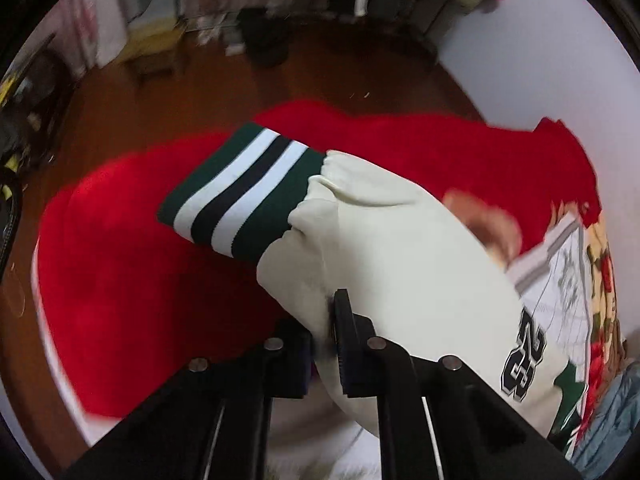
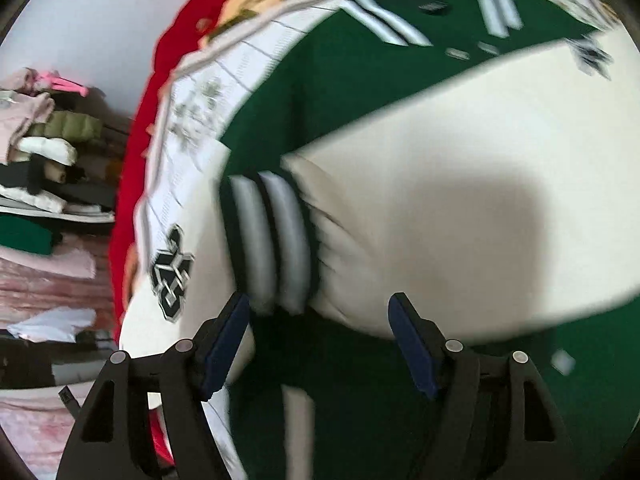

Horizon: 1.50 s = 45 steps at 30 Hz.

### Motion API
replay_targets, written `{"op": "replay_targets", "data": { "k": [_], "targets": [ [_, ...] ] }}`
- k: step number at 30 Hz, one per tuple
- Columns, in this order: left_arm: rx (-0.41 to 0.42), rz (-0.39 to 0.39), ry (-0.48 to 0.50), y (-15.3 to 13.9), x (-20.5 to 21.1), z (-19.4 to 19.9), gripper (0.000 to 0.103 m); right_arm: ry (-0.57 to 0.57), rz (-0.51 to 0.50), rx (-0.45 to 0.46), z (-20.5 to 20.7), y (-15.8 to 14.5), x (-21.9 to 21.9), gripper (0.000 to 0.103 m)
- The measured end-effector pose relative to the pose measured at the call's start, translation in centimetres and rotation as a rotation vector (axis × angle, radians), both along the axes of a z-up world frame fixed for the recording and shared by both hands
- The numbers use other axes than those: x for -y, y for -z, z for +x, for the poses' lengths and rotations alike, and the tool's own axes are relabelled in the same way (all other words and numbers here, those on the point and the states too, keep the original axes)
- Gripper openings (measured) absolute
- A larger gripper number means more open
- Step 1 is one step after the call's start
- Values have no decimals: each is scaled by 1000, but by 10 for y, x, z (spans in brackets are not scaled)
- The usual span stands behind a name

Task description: Fold large clothes

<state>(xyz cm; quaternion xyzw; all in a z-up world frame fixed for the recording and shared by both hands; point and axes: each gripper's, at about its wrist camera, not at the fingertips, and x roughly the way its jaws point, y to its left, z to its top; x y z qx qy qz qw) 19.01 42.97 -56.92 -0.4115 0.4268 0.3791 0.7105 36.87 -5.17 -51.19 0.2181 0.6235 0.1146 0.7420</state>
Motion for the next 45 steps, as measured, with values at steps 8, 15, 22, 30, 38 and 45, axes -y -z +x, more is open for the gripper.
{"op": "replay_targets", "data": {
  "k": [8, 15, 22, 30, 38, 45],
  "targets": [
    [121, -202, -5, 53, -26, 38, 37, -82, 37, -107, 42, 35, -53, 41],
    [85, -97, -82, 42, -18, 72, 11, -71, 68, -125, 4, 15, -11, 46],
    [68, 188, 34, -44, -5, 114, 2, 52, 65, -83, 3, 12, 7, 45],
    [133, 445, 249, -167, 80, 150, 2, -19, 136, -123, 39, 34, 10, 40],
    [274, 473, 671, -241, 297, 203, 2, 164, 113, -62, -16, -17, 183, 43],
    [277, 234, 1105, -203, 529, 226, 2, 329, -13, -69, -75, -19, 340, 44]
  ]
}}
